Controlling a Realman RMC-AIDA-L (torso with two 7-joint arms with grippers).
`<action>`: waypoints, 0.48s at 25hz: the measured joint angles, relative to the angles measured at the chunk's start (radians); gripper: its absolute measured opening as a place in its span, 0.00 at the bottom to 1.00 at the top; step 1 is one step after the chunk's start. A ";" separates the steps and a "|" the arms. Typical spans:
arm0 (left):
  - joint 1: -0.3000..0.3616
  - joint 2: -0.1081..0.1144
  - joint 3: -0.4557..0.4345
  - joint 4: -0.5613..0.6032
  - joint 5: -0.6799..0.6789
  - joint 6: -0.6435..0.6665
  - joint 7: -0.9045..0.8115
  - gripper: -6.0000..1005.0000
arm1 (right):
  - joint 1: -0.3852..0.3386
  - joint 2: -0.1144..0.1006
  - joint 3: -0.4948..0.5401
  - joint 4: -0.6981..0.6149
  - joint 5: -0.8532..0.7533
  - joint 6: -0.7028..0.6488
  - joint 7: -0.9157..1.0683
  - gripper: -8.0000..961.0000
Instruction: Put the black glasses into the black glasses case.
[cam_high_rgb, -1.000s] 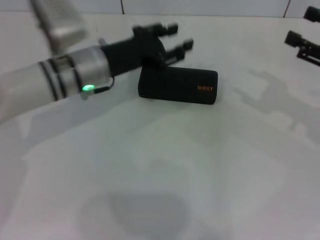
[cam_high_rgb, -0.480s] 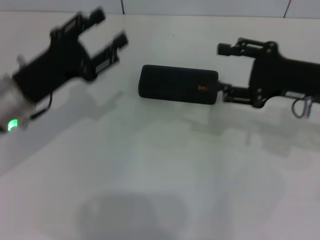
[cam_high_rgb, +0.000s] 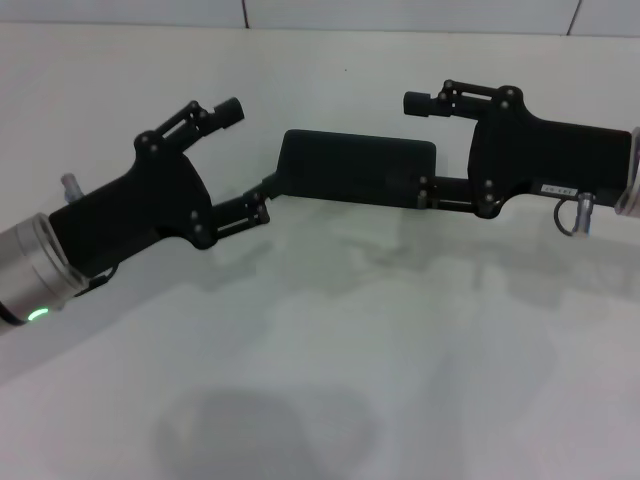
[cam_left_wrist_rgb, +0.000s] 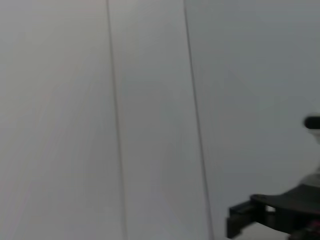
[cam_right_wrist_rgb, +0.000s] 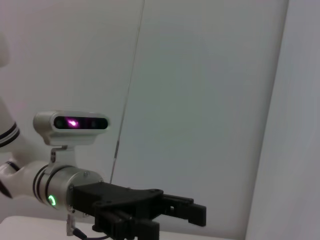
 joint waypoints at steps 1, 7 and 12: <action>-0.003 0.002 0.000 -0.002 0.021 0.002 -0.004 0.86 | -0.003 0.001 -0.003 0.000 0.000 0.000 0.000 0.72; -0.014 0.013 0.000 -0.003 0.118 0.014 -0.007 0.88 | -0.022 -0.003 -0.018 0.002 -0.001 -0.013 -0.002 0.72; -0.028 0.016 0.000 -0.004 0.191 0.030 -0.003 0.88 | -0.029 -0.011 -0.047 -0.015 -0.057 -0.042 -0.003 0.72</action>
